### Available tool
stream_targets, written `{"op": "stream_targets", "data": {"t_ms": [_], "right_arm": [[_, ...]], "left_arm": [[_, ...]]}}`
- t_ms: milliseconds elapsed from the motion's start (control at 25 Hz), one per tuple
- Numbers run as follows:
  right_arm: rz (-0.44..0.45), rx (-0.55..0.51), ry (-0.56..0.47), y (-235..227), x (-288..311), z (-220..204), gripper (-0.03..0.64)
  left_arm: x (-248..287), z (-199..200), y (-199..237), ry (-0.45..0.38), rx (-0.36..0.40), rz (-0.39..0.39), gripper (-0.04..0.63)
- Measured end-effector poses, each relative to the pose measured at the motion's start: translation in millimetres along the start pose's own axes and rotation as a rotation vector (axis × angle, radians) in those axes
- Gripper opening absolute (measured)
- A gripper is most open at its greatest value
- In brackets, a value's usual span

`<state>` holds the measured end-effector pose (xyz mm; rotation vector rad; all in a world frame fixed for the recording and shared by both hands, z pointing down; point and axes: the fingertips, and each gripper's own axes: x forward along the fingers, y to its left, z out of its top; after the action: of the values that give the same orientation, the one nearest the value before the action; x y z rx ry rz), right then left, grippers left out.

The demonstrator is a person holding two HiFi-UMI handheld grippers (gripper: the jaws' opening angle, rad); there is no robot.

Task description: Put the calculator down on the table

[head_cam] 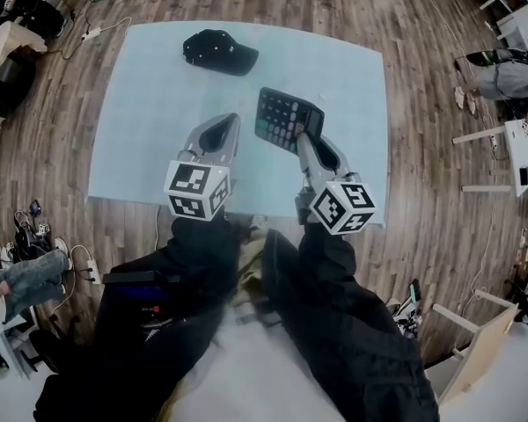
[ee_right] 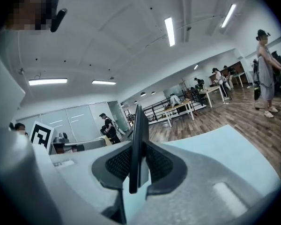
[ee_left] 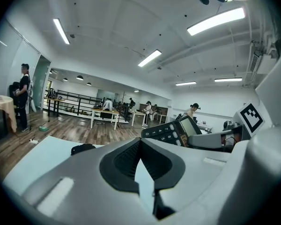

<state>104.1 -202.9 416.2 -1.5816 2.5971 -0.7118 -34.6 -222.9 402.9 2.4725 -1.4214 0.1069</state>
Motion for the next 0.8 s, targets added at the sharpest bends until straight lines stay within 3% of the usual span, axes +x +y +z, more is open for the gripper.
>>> {"op": "stream_targets", "data": {"t_ms": [800], "right_arm": [[-0.014, 0.157, 0.190, -10, 22, -90, 0.069]], "left_arm": [[8, -89, 15, 0.195, -0.088, -0.001, 0.002]]}}
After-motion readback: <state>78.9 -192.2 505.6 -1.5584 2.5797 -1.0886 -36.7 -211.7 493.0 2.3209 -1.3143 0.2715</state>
